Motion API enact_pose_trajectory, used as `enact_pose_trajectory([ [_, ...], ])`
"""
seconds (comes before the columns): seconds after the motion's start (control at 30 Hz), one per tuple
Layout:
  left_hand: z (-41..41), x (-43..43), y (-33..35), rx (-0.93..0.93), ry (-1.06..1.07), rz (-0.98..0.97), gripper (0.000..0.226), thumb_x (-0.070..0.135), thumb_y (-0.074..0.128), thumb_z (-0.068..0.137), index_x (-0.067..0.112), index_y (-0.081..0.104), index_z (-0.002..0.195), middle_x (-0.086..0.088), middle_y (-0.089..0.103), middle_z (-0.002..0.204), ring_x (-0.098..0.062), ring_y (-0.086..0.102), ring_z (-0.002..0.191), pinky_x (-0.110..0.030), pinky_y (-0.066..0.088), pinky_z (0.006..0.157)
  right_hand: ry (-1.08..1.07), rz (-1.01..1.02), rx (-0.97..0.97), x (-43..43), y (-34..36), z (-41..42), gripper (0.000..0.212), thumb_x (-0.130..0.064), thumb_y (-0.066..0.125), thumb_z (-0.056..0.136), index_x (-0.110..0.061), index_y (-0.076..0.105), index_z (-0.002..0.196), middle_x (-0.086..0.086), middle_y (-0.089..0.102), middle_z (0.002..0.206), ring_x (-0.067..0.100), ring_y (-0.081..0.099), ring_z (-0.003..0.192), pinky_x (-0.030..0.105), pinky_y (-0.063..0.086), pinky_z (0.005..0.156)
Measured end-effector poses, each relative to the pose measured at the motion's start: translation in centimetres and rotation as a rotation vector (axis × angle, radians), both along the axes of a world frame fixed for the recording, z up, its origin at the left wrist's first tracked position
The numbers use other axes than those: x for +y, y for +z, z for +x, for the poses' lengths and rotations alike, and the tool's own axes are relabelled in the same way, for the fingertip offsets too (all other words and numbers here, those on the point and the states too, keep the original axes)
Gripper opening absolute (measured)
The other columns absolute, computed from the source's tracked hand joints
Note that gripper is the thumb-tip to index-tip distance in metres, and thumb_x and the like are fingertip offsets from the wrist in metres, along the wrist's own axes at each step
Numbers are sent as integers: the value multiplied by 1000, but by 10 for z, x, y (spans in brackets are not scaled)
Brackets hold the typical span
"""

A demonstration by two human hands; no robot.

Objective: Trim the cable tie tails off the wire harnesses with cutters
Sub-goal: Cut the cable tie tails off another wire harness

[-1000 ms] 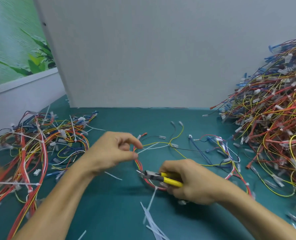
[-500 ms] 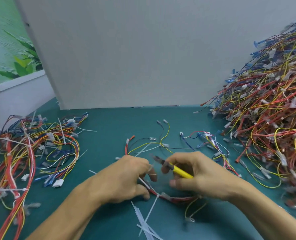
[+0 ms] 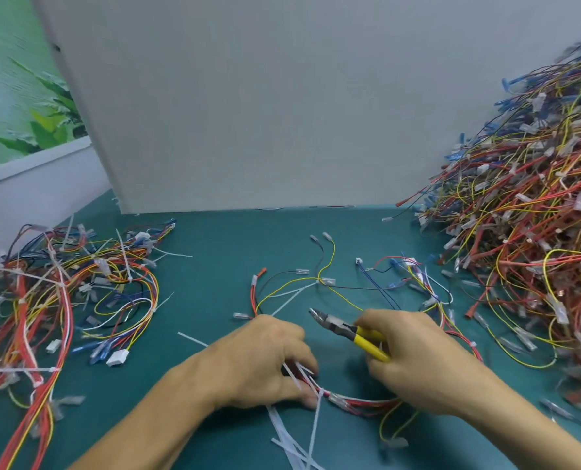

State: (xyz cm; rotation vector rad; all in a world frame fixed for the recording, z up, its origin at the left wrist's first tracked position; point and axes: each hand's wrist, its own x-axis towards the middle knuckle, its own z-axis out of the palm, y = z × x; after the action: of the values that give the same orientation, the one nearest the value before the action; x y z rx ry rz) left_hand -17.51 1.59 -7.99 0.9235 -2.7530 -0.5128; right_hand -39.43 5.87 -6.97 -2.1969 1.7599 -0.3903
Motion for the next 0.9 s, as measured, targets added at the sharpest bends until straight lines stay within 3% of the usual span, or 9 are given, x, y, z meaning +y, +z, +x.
enact_pose_trajectory([
  [0.1, 0, 0, -4, 20, -5, -43, 33, 55, 66, 78, 26, 75, 92, 4, 62, 77, -10, 56, 72, -30, 47, 68, -29, 14, -19, -4, -7, 0, 19, -17, 54, 75, -30, 41, 70, -4, 48, 66, 9, 45, 64, 24, 35, 54],
  [0.2, -2, 1, -7, 64, 3, -94, 39, 60, 55, 81, 26, 74, 87, 7, 58, 71, -10, 55, 65, -29, 47, 61, -59, 12, -16, -6, -10, -2, 15, -17, 54, 74, -29, 45, 74, -2, 50, 66, 11, 46, 65, 24, 36, 55],
  [0.3, -6, 2, -9, 154, 55, 38, 26, 48, 60, 82, 25, 70, 90, 9, 63, 74, -5, 58, 68, -29, 49, 65, -47, 15, -1, -6, -9, -1, 16, -17, 54, 74, -30, 44, 72, -2, 50, 67, 12, 47, 66, 23, 37, 56],
  [0.4, -8, -1, -10, 200, 97, 190, 11, 33, 66, 83, 23, 70, 82, 13, 65, 72, 0, 59, 68, -19, 47, 65, -56, 15, 48, -3, -3, -1, 15, -17, 53, 76, -27, 43, 72, -2, 51, 73, 15, 48, 72, 26, 39, 60],
  [0.53, -7, -7, -4, 188, 168, 391, 15, 30, 65, 88, 28, 67, 72, 14, 59, 65, 2, 48, 61, -17, 39, 61, -89, -47, 302, 8, 16, -11, 5, -24, 48, 82, -25, 44, 84, -6, 46, 84, 23, 54, 92, 34, 44, 69],
  [0.67, -11, -11, 0, 118, 165, 408, 18, 31, 60, 92, 28, 70, 78, 14, 53, 62, 0, 42, 58, -17, 35, 58, -53, -45, 484, 22, 28, -18, 9, -30, 47, 84, -26, 49, 91, -7, 46, 90, 20, 56, 95, 31, 35, 61],
  [0.8, -13, -11, 1, 99, 170, 398, 25, 32, 56, 95, 32, 64, 71, 18, 50, 56, 1, 41, 57, -14, 32, 55, 6, -23, 488, 27, 26, -11, 15, -23, 46, 81, -23, 52, 95, -5, 46, 89, 24, 51, 87, 32, 39, 63],
  [0.9, -14, -10, 0, 105, 183, 380, 24, 32, 56, 94, 28, 60, 71, 17, 48, 56, 0, 40, 56, -14, 32, 55, 28, -4, 490, 27, 26, -9, 20, -21, 46, 79, -22, 53, 98, -4, 47, 91, 24, 50, 84, 30, 34, 56],
])
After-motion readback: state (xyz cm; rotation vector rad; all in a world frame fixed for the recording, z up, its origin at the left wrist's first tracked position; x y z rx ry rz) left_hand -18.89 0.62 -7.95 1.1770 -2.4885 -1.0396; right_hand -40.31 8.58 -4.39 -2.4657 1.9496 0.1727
